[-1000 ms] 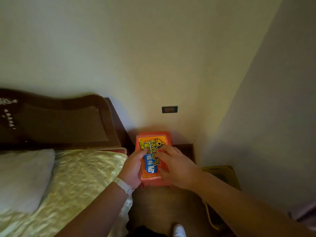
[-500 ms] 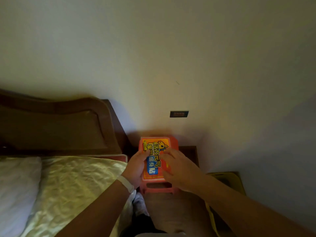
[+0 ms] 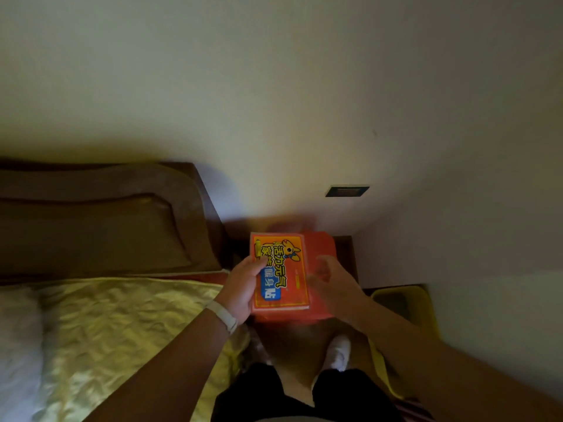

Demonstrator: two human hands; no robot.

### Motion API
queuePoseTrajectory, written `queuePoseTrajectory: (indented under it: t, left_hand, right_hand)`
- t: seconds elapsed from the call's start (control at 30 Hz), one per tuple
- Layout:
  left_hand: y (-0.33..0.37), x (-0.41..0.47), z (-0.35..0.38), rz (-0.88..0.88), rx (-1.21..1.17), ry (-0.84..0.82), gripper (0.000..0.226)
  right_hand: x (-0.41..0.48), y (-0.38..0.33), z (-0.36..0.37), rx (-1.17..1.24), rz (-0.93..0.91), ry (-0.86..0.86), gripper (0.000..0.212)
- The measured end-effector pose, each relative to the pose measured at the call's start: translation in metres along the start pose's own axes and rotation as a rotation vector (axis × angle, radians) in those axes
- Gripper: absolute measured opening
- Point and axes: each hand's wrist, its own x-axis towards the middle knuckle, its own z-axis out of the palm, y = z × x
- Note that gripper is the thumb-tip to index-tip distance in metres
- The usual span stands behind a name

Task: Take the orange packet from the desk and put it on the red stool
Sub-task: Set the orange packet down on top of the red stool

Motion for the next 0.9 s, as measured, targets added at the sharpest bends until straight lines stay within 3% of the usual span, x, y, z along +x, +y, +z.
queuePoseTrajectory:
  t: [0.17,0.27,0.4,0.53,0.63,0.77,0.9]
  left_hand:
    - [0.004,0.024,0.001,-0.023,-0.015,0.016,0.033]
    - [0.006,0.034,0.009,-0.024,-0.049,0.016,0.032]
    - [0.005,0.055,0.020,-0.017,-0.069,0.014,0.024]
    - [-0.007,0.093,0.025,-0.035,-0.008,0.015,0.020]
    - [-0.020,0.121,0.025,-0.060,0.050,0.048,0.029]
    - [-0.042,0.163,0.012,-0.050,0.303,0.180,0.035]
    - [-0.058,0.199,0.007,-0.016,0.664,0.353,0.027]
  right_hand:
    - [0.043,0.010,0.009,0.206,0.171,-0.055,0.056]
    - [0.057,0.002,0.006,0.316,0.188,-0.171,0.024]
    - [0.090,0.008,-0.003,0.390,0.199,-0.251,0.010]
    - [0.131,0.030,-0.004,0.268,0.197,-0.214,0.014]
    - [0.157,0.049,0.006,0.222,0.224,-0.195,0.012]
    - [0.186,0.076,0.025,0.216,0.254,-0.169,0.028]
    - [0.216,0.104,0.041,0.210,0.260,-0.156,0.019]
